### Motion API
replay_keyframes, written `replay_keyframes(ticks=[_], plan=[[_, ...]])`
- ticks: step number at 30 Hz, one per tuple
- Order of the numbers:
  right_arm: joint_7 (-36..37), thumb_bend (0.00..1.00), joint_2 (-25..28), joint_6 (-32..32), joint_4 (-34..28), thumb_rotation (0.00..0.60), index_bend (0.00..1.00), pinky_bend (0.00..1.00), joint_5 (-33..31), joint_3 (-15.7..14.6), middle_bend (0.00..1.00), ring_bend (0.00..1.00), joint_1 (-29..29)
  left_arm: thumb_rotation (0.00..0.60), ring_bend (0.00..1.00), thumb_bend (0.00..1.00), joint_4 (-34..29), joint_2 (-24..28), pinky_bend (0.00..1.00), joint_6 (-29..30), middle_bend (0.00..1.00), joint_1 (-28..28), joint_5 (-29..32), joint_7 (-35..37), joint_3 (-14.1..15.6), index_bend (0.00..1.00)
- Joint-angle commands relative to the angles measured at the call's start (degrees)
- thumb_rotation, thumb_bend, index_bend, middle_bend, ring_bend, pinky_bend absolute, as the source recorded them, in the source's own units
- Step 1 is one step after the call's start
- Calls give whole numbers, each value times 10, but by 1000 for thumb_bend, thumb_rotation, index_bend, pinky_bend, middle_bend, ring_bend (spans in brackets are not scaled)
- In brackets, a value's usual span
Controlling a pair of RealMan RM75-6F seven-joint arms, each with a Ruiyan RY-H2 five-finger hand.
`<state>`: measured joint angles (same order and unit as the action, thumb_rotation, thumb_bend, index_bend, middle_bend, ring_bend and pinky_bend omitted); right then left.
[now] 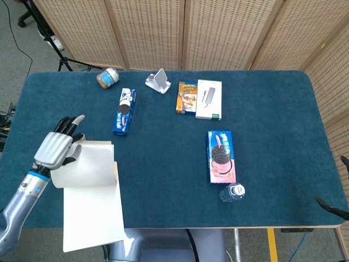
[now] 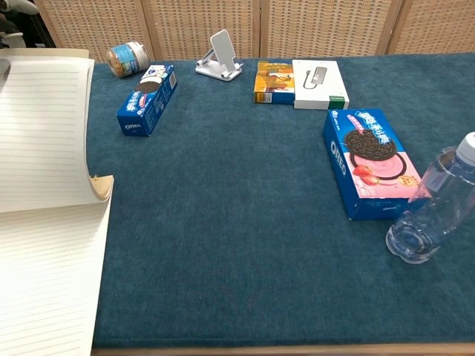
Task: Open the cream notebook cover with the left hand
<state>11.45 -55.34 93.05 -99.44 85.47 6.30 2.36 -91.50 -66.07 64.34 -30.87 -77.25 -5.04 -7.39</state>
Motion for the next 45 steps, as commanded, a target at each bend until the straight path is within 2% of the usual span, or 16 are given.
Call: replay_keyframes(ticks=[1, 7, 12, 18, 20, 22, 24, 25, 27, 28, 31, 36, 40, 45], plan=[[-2, 0, -1, -1, 1, 600, 10, 0, -1, 0, 0, 0, -1, 600, 0, 565, 46, -32, 0, -27, 0, -30, 34, -29, -26, 820], [-12, 0, -7, -11, 5, 600, 10, 0, -12, 3, 0, 0, -6, 600, 0, 564, 169, -100, 0, -75, 0, -81, 101, -94, -57, 820], [-16, 0, -10, -13, 7, 600, 10, 0, -21, 7, 0, 0, -7, 600, 0, 562, 240, -134, 0, -94, 0, -108, 130, -127, -70, 820], [-28, 0, -16, -23, 11, 600, 10, 0, -35, 12, 0, 0, -12, 600, 0, 545, 362, -199, 0, -119, 0, -139, 208, -192, -93, 820], [-31, 0, -18, -26, 12, 600, 10, 0, -35, 11, 0, 0, -14, 600, 0, 523, 384, -210, 0, -126, 0, -144, 222, -197, -99, 808], [-38, 0, -21, -30, 12, 600, 10, 0, -37, 11, 0, 0, -16, 600, 0, 491, 420, -228, 0, -136, 0, -154, 244, -201, -109, 716], [-44, 0, -24, -32, 13, 600, 10, 0, -38, 11, 0, 0, -17, 600, 0, 419, 443, -240, 0, -148, 0, -161, 262, -200, -120, 438], [-45, 0, -24, -33, 13, 600, 10, 0, -39, 11, 0, 0, -18, 600, 0, 357, 449, -243, 0, -148, 0, -163, 265, -198, -123, 242], [-47, 0, -26, -34, 13, 600, 10, 0, -40, 11, 0, 0, -18, 600, 0, 226, 456, -247, 0, -142, 0, -165, 264, -188, -128, 33], [-48, 0, -26, -34, 13, 600, 10, 0, -40, 11, 0, 0, -19, 600, 0, 138, 458, -248, 0, -137, 0, -165, 260, -179, -130, 0], [-49, 0, -27, -36, 13, 600, 10, 0, -40, 11, 0, 0, -19, 600, 0, 4, 453, -245, 0, -122, 0, -161, 248, -146, -136, 0], [-47, 0, -26, -34, 12, 600, 10, 0, -37, 10, 0, 0, -19, 600, 0, 0, 380, -201, 0, -110, 0, -137, 240, -104, -144, 0], [-41, 0, -23, -30, 9, 600, 10, 0, -32, 9, 0, 0, -16, 600, 0, 0, 243, -124, 0, -73, 0, -86, 210, -71, -130, 0], [-37, 0, -20, -25, 7, 600, 10, 0, -22, 6, 0, 0, -14, 600, 0, 0, 80, -30, 0, -28, 0, -17, 159, -42, -94, 0]])
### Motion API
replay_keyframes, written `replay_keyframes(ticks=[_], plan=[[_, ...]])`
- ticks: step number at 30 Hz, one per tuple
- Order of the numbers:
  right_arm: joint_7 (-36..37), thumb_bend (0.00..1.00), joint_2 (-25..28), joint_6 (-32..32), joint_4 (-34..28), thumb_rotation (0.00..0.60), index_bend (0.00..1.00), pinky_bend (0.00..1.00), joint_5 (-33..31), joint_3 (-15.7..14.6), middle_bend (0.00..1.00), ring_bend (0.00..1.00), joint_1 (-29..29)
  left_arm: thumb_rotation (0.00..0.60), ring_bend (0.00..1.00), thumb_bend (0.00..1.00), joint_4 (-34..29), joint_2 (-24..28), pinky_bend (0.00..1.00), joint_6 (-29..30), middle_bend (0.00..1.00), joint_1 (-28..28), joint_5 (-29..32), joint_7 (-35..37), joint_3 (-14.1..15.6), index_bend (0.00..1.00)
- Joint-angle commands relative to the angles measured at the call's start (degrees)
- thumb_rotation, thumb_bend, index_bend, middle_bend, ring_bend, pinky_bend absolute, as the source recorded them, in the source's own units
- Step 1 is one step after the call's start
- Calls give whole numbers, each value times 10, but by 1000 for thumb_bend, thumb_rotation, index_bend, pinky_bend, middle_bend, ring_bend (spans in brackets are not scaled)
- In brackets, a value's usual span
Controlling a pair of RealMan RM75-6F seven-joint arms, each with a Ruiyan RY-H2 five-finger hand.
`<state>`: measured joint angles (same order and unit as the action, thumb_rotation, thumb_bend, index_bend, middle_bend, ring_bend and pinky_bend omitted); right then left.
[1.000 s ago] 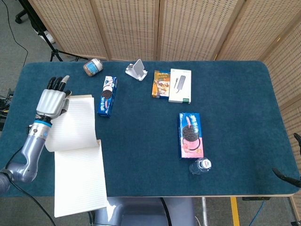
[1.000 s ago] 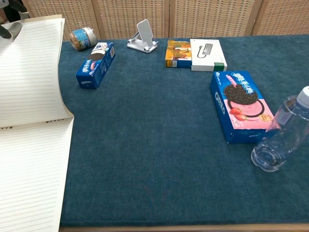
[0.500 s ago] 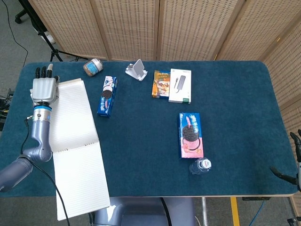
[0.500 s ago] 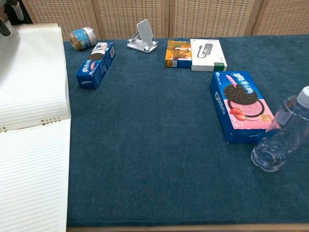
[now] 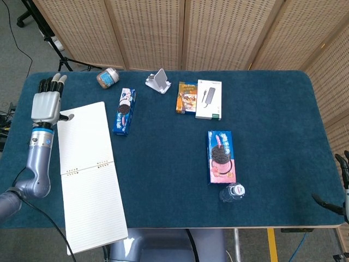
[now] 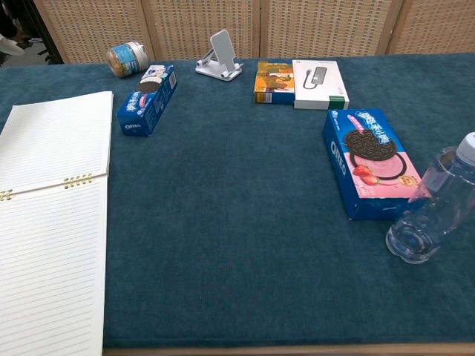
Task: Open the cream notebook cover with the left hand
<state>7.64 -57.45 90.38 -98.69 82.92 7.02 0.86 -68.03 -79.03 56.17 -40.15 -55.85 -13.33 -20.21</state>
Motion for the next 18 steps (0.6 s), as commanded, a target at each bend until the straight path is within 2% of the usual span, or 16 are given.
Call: replay_keyframes(ticks=[1, 4, 7, 11, 15, 18], plan=[[1, 0, 1, 2, -1, 600, 10, 0, 5, -2, 0, 0, 1, 600, 0, 0, -172, 108, 0, 64, 0, 86, -66, 45, 41, 0], [2, 0, 2, 6, -1, 600, 10, 0, 12, -4, 0, 0, 2, 600, 0, 0, -234, 135, 0, 116, 0, 133, -118, 66, 75, 0], [1, 0, 3, 11, -2, 600, 10, 0, 15, -4, 0, 0, 4, 600, 0, 0, -264, 142, 0, 168, 0, 179, -168, 98, 111, 0], [6, 0, 5, 16, -3, 600, 10, 0, 17, -3, 0, 0, 6, 600, 0, 0, -270, 131, 0, 219, 0, 230, -214, 131, 154, 0], [15, 0, 8, 17, -4, 600, 10, 0, 20, -4, 0, 0, 7, 600, 0, 0, -262, 112, 0, 263, 0, 274, -239, 118, 189, 0], [17, 0, 9, 18, -4, 600, 10, 0, 25, -5, 0, 0, 7, 600, 0, 0, -270, 115, 0, 264, 0, 283, -239, 104, 196, 0]])
